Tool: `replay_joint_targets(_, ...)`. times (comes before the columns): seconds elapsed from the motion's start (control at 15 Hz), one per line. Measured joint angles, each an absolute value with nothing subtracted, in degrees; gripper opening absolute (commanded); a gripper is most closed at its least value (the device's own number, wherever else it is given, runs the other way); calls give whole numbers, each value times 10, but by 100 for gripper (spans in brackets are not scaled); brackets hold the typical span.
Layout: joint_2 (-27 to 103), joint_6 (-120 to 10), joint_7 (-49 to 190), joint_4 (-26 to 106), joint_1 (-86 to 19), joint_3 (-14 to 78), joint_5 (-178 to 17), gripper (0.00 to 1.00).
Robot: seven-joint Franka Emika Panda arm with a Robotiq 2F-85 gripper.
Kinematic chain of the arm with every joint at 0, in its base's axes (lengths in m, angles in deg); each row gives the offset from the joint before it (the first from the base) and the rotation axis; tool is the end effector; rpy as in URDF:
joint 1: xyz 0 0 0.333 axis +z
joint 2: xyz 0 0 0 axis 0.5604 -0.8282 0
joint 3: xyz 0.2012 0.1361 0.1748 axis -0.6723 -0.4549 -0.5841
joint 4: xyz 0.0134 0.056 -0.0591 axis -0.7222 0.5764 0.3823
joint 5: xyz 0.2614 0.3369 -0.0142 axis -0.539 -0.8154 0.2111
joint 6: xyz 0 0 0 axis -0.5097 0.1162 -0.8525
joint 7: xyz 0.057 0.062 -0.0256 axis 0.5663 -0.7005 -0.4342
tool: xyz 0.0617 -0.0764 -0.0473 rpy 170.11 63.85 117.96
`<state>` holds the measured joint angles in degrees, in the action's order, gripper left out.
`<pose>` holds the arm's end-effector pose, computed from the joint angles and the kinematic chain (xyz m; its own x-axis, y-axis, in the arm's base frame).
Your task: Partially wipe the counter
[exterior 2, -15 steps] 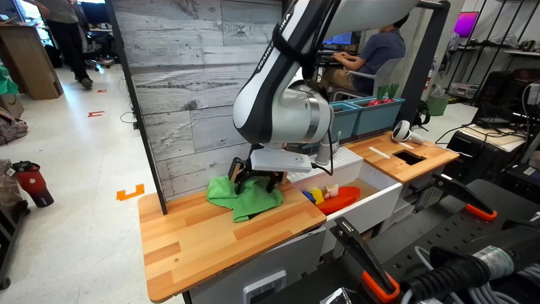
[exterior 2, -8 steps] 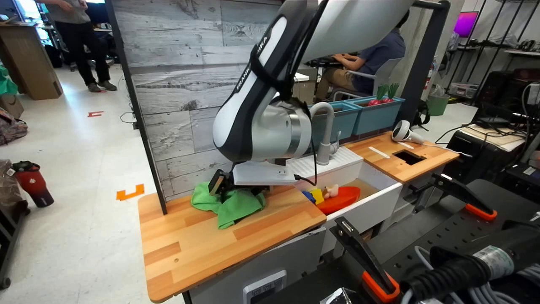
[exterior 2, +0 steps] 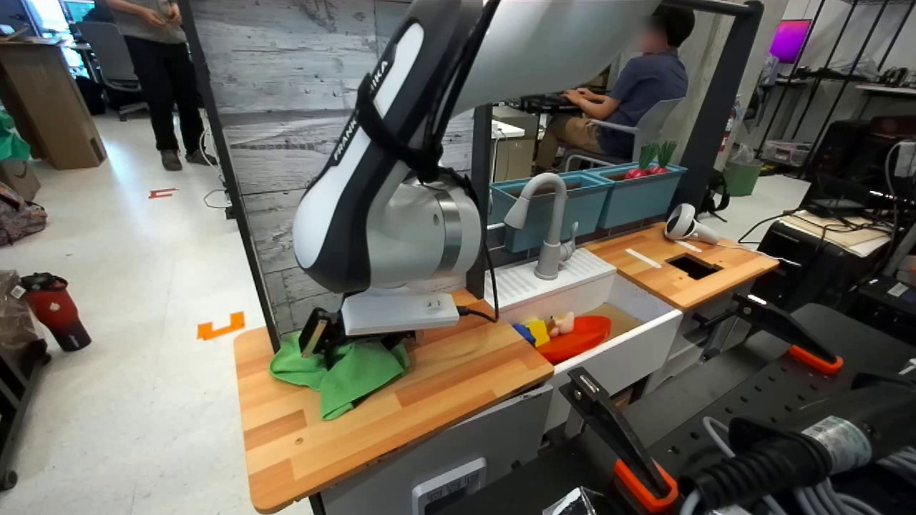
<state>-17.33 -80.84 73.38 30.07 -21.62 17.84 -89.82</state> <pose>0.6262 0.2449 -0.0808 0.9967 0.0340 0.0738 0.0499 -0.9730 -0.2251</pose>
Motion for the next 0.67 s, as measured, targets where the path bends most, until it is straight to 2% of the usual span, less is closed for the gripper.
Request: replay_joint_targets(0.67,-161,-797,710,322,-186,181,-893,100)
